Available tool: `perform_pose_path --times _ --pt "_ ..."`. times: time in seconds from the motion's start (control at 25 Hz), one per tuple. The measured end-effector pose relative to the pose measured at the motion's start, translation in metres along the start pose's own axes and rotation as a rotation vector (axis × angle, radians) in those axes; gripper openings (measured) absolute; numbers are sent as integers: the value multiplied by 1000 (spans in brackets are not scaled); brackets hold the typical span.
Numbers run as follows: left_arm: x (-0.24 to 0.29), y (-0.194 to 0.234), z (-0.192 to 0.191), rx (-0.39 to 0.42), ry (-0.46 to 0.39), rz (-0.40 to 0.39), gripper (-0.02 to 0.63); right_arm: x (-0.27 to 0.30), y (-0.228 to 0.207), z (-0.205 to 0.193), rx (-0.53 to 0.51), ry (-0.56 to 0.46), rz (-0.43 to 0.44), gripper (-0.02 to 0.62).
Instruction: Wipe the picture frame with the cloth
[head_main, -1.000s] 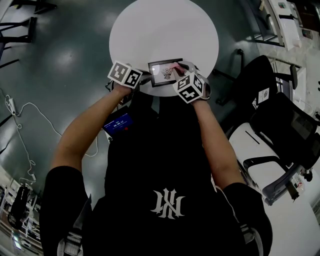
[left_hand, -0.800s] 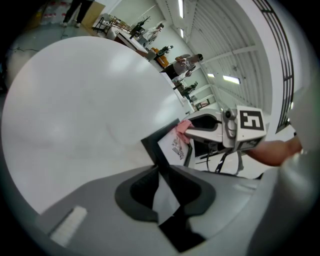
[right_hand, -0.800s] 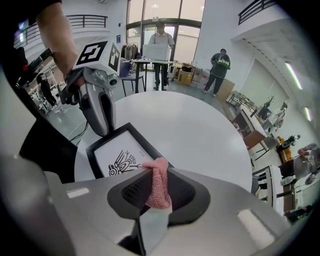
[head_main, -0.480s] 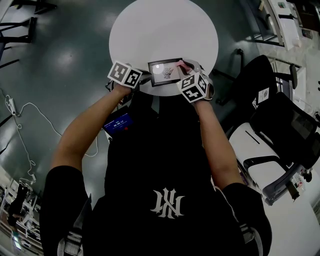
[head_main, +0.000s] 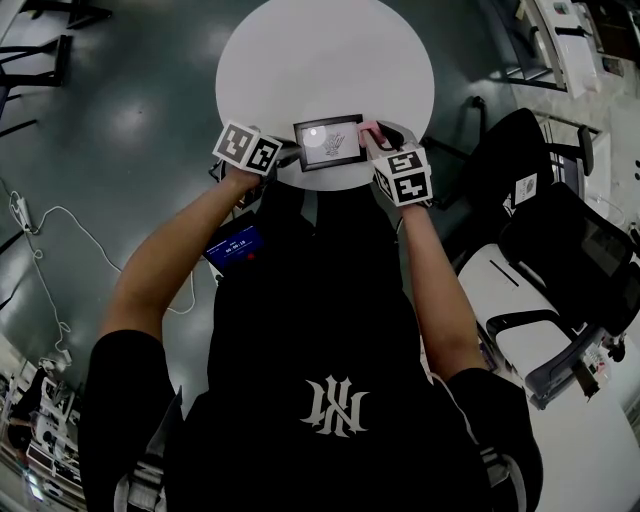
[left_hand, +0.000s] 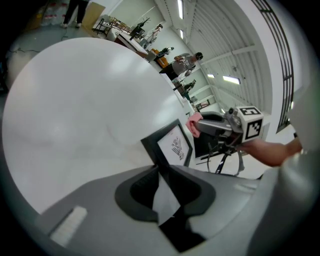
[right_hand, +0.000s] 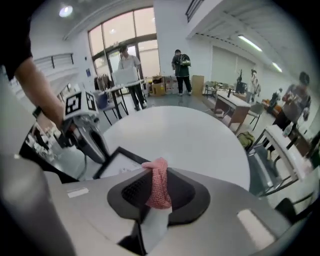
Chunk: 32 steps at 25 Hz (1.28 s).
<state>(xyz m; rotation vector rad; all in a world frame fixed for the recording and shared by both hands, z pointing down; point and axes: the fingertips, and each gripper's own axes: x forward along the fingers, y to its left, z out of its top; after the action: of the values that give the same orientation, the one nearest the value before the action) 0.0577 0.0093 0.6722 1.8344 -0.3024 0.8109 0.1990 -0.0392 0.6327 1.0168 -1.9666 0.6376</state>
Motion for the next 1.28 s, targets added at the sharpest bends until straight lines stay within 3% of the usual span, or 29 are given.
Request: perform_pose_path --times 0.2,0.44,0.68,1.04,1.28 --pt "0 0 1 2 1 0 63 13 59 24 126 -73 206 78" --pt "0 -1 1 3 4 1 63 38 110 20 131 -21 315 78" --pt "1 -1 1 2 1 -2 63 53 119 10 167 29 293 77" --pt "2 -1 0 6 5 -8 63 51 117 0 -56 84 210 77" --pt "3 -4 0 7 6 -14 61 46 109 -6 -65 83 198 77"
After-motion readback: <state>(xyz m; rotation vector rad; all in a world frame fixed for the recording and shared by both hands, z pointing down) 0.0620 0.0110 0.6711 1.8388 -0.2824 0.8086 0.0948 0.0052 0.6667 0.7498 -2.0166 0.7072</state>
